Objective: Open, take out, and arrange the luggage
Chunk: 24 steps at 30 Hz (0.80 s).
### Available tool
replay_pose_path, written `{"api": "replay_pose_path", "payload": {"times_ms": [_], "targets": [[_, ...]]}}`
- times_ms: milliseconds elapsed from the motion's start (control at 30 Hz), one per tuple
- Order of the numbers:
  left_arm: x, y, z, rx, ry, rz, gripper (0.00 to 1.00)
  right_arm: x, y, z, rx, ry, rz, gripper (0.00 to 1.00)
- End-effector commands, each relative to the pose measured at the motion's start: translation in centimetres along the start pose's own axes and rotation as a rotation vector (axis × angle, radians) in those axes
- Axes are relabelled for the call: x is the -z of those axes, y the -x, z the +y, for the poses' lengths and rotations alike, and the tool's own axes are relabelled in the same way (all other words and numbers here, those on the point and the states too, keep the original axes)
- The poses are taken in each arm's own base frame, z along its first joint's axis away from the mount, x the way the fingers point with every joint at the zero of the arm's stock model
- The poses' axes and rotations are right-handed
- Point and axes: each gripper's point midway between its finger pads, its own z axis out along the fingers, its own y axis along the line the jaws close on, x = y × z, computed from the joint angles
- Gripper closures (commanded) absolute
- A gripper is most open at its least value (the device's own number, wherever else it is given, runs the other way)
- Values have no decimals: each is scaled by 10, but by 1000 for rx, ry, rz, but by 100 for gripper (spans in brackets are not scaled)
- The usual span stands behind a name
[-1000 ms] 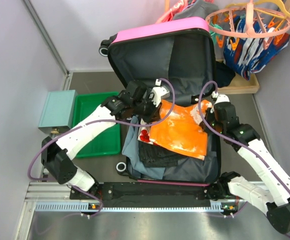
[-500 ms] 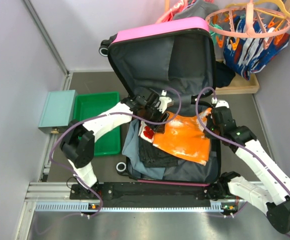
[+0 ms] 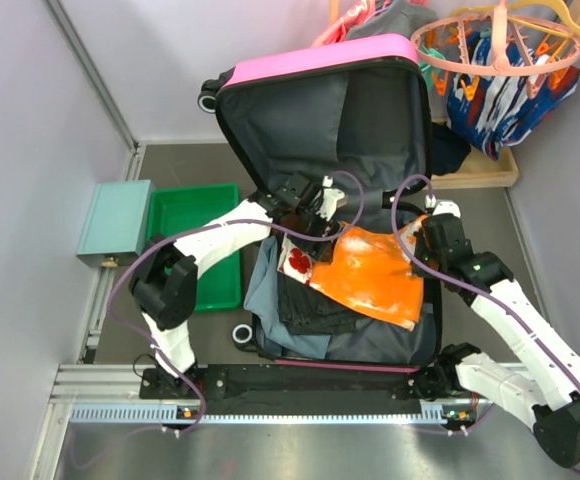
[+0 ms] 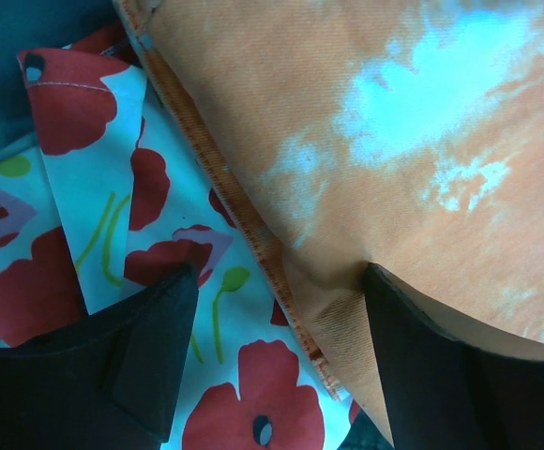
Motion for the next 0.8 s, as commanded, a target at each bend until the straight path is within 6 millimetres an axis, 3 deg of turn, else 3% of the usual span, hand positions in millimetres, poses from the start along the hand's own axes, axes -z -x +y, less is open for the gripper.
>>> {"api": "replay_pose_path", "payload": {"times_ms": [0,167,267,333,500,567,767], "targets": [[-12,1,6,32,12,37,24,7,16,-1,2,5,-71,100],[-28,-24,-30,92,-179,117,26,2,8,2,-1,26,-60,100],[-33,-25,-34,74,-210,122,34,-2,6,5,2,40,-56,100],[-31,-22,-42,66,-255,116,50,-3,7,6,6,41,-53,100],[-10,-1,-58,5,-322,32,77,-2,10,7,11,46,-59,100],[-4,3,-61,-14,-334,17,98,-2,9,7,10,44,-56,100],[23,22,-69,-94,-340,-72,100,6,17,9,8,59,-76,100]]}}
